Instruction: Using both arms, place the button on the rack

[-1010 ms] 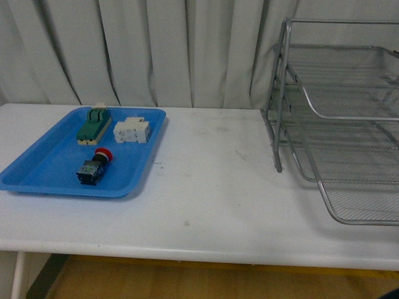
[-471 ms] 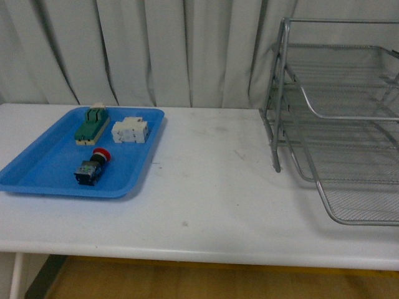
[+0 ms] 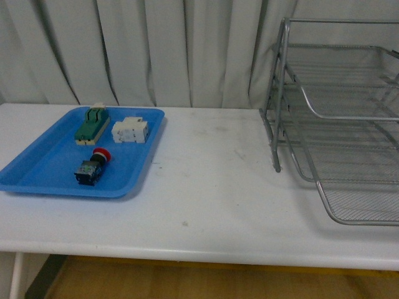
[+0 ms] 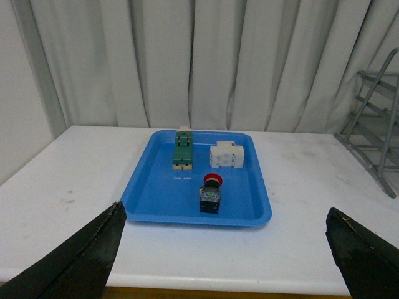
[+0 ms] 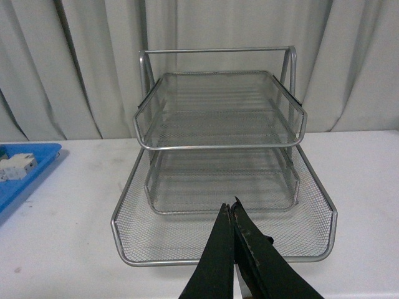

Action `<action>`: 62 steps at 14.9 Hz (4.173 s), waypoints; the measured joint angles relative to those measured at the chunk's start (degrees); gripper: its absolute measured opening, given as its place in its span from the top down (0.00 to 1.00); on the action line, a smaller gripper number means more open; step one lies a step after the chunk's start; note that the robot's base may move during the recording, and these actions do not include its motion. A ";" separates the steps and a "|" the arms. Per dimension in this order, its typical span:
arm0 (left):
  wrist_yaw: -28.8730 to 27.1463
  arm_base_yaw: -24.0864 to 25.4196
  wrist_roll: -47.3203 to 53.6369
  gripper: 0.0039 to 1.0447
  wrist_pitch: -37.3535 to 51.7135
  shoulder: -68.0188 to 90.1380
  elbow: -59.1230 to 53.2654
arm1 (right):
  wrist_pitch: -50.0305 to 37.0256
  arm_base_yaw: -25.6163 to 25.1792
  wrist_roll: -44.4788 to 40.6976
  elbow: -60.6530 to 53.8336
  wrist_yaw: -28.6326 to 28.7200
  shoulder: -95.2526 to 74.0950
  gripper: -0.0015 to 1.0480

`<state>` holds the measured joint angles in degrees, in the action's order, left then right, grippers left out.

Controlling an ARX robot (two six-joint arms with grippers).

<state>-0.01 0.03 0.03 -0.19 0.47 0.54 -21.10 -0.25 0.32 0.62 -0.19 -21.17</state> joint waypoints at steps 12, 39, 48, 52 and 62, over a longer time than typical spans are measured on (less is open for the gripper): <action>0.02 0.00 0.00 0.06 0.00 0.00 0.00 | 20.92 -0.02 -0.02 0.11 0.15 20.94 0.98; 6.93 3.04 8.15 0.06 -12.13 128.93 85.99 | 21.31 -0.02 -0.17 0.04 0.20 20.96 0.06; 5.16 1.66 9.49 0.57 -13.42 138.25 93.50 | 21.31 -0.02 -0.15 0.04 0.20 20.96 0.06; 7.13 1.60 9.55 0.65 -6.16 127.14 78.99 | 21.33 -0.02 -0.15 0.04 0.20 20.96 0.06; 0.02 7.02 6.23 0.65 -16.22 51.84 37.73 | 21.31 -0.02 -0.15 0.04 0.20 20.96 0.06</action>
<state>0.01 7.05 6.26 -16.40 52.31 38.26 0.21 -0.27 0.16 0.67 0.01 -0.21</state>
